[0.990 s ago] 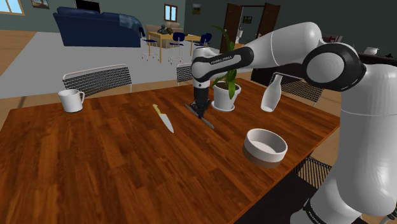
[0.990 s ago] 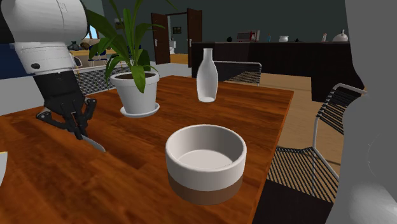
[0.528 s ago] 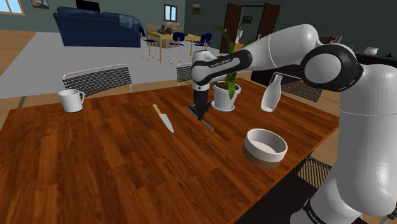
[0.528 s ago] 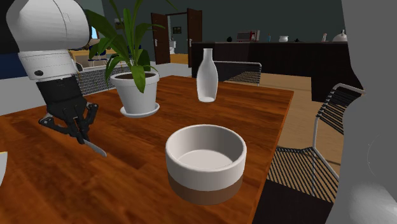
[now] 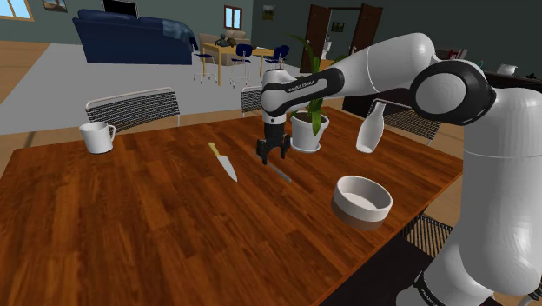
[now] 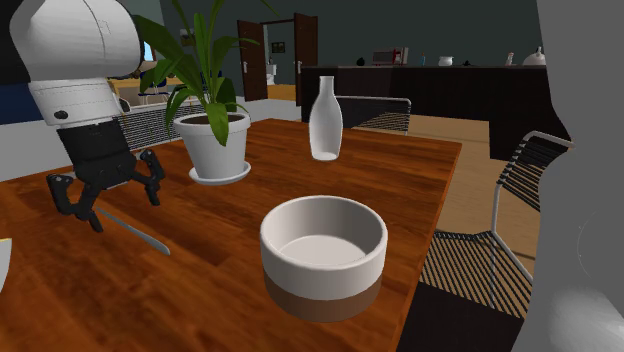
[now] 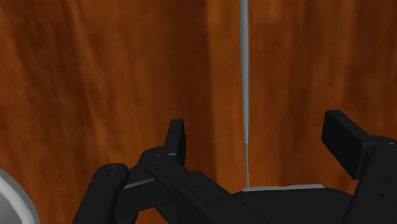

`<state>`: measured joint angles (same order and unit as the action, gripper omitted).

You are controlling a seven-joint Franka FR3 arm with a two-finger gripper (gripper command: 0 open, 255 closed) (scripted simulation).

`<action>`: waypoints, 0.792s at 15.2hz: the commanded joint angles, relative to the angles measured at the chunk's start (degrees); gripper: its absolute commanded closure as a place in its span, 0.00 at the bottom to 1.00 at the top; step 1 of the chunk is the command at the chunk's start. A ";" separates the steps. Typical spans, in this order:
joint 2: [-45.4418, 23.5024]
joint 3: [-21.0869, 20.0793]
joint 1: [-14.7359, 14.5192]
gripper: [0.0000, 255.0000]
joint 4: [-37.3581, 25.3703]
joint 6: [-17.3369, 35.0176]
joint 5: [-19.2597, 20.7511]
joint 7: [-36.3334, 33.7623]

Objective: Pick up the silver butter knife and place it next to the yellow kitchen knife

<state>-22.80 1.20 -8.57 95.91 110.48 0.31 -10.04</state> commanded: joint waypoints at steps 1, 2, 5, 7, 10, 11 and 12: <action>0.32 0.00 -0.01 0.00 -1.49 -1.81 0.00 0.00; 0.57 0.00 -0.02 0.00 -3.08 -3.65 0.00 0.00; 0.81 -0.01 -0.03 0.00 -6.19 -7.00 0.00 0.00; 0.81 -0.01 -0.03 0.00 -6.18 -7.00 0.00 0.00; 0.81 -0.01 -0.03 0.00 -6.19 -7.00 0.00 0.00; 0.81 -0.01 -0.03 0.00 -6.19 -7.00 0.00 0.00; 0.81 -0.01 -0.03 0.00 -6.19 -7.00 0.00 0.00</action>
